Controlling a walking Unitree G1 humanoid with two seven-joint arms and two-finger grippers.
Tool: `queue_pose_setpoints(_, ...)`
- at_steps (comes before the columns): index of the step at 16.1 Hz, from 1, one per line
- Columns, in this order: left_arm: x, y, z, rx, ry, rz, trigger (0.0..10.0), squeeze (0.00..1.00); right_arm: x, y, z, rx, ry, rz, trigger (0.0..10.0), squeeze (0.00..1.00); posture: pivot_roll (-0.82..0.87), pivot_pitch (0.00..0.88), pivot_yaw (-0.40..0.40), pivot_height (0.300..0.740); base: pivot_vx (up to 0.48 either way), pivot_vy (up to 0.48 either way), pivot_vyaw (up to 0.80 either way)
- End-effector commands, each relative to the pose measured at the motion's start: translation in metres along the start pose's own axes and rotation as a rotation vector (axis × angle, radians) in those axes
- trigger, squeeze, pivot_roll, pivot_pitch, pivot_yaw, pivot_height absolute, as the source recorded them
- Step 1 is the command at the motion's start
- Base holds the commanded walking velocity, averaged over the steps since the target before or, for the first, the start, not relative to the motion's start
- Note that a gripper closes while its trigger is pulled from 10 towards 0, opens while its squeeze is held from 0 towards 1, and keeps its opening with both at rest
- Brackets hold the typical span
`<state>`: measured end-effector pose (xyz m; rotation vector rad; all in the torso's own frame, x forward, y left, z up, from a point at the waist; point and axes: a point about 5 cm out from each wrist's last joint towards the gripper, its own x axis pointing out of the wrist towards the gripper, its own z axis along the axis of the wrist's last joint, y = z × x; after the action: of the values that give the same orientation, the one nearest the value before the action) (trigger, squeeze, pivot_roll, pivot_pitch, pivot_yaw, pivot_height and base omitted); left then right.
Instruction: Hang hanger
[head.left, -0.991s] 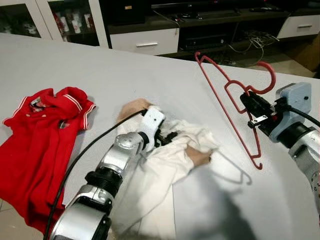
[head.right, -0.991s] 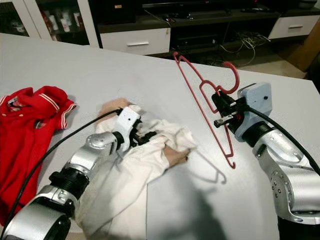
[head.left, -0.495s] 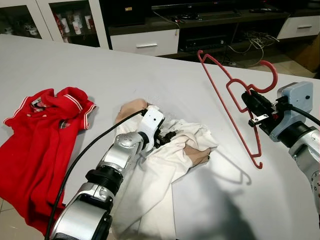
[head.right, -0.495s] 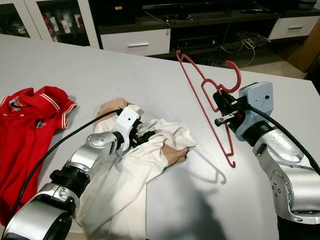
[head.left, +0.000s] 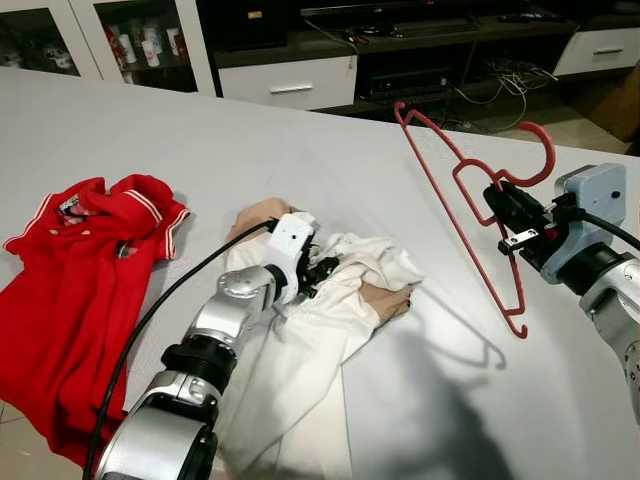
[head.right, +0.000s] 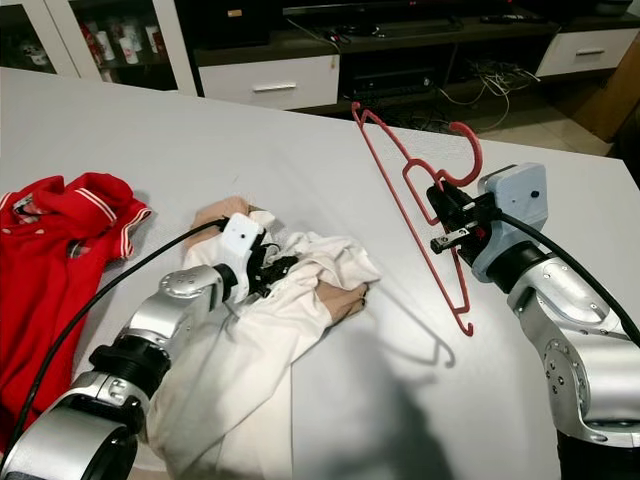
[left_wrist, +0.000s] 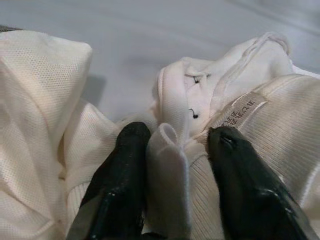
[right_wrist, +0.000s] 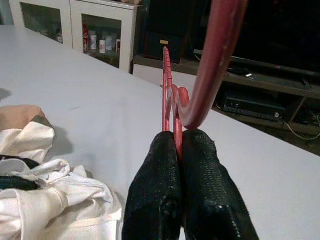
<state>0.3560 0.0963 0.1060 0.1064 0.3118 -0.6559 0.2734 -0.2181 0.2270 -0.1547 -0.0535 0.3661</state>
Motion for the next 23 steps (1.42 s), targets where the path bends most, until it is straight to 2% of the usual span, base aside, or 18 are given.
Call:
queue_pose_setpoints(1, -0.006, 0.006, -0.017, -0.028, 0.057, 0.028, 0.0, 0.0, 0.0, -0.003, 0.006, -0.016, -0.015, -0.003, 10.0, 0.0, -0.01, 0.11, 0.016, 0.74, 0.0, 0.0, 0.0)
queue_pose_setpoints(3, -0.007, 0.013, 0.012, -0.012, -0.125, 0.054, 0.0, 0.0, 0.0, -0.002, 0.006, -0.021, -0.01, 0.019, 10.0, 0.0, -0.01, 0.11, 0.012, 0.74, 0.0, 0.0, 0.0)
queue_pose_setpoints(5, -0.01, 0.021, 0.034, -0.001, -0.257, 0.107, 0.0, 0.0, -0.004, 0.01, 0.004, -0.047, 0.007, 0.129, 10.0, 0.0, -0.01, 0.109, 0.01, 0.74, 0.0, 0.0, 0.0)
queue_pose_setpoints(8, -0.014, 0.024, 0.047, 0.02, -0.338, 0.131, 0.0, 0.0, -0.009, 0.017, 0.006, -0.064, 0.004, 0.207, 10.0, 0.0, -0.01, 0.108, 0.01, 0.74, 0.0, 0.0, 0.0)
queue_pose_setpoints(9, -0.018, 0.028, 0.059, 0.05, -0.412, 0.155, 0.0, 0.0, -0.013, 0.02, 0.006, -0.069, 0.015, 0.251, 10.0, 0.0, -0.01, 0.107, 0.009, 0.74, 0.0, 0.0, 0.0)
queue_pose_setpoints(12, -0.022, 0.026, 0.059, 0.105, -0.422, 0.137, 0.0, 0.0, -0.018, 0.02, 0.002, -0.097, 0.047, 0.284, 10.0, 0.0, -0.01, 0.109, 0.008, 0.74, 0.0, 0.0, 0.0)
queue_pose_setpoints(13, -0.026, 0.022, 0.042, 0.133, -0.327, 0.108, 0.0, 0.0, -0.016, 0.011, 0.003, -0.091, 0.048, 0.216, 10.0, 0.0, -0.01, 0.111, 0.008, 0.74, 0.0, 0.0, 0.0)
queue_pose_setpoints(14, -0.027, 0.022, 0.034, 0.149, -0.282, 0.108, 0.0, 0.0, -0.015, 0.008, 0.003, -0.089, 0.047, 0.195, 10.0, 0.0, -0.01, 0.112, 0.008, 0.74, 0.0, 0.0, 0.0)
queue_pose_setpoints(16, -0.032, 0.027, 0.009, 0.12, -0.196, 0.188, 0.0, 0.0, -0.013, 0.002, 0.003, -0.084, 0.047, 0.149, 10.0, 0.0, 0.0, 0.115, 0.003, 0.74, 0.0, 0.0, 0.0)
queue_pose_setpoints(17, -0.035, 0.027, 0.002, 0.111, -0.188, 0.209, 7.3, 0.0, -0.012, 0.001, 0.003, -0.082, 0.043, 0.146, 10.0, 0.0, 0.01, 0.117, 0.001, 0.74, 0.0, 0.0, 0.0)
queue_pose_setpoints(18, -0.038, 0.024, -0.001, 0.133, -0.195, 0.211, 10.0, 0.07, -0.01, 0.003, 0.003, -0.078, 0.037, 0.151, 10.0, 0.0, 0.01, 0.117, -0.002, 0.74, 0.0, 0.0, 0.0)
queue_pose_setpoints(19, -0.039, 0.023, 0.0, 0.149, -0.208, 0.22, 10.0, 0.99, -0.008, 0.004, 0.003, -0.076, 0.034, 0.156, 10.0, 0.0, 0.01, 0.117, -0.003, 0.74, 0.0, 0.0, 0.0)
queue_pose_setpoints(21, -0.041, 0.016, 0.003, 0.151, -0.26, 0.199, 10.0, 1.0, -0.005, 0.006, 0.003, -0.069, 0.027, 0.165, 10.0, 0.0, 0.02, 0.117, -0.007, 0.74, 0.0, 0.0, 0.0)
queue_pose_setpoints(23, -0.043, 0.013, 0.006, 0.112, -0.313, 0.206, 10.0, 1.0, -0.004, 0.009, 0.003, -0.064, 0.023, 0.172, 10.0, 0.0, 0.02, 0.116, -0.008, 0.74, 0.0, 0.0, 0.0)
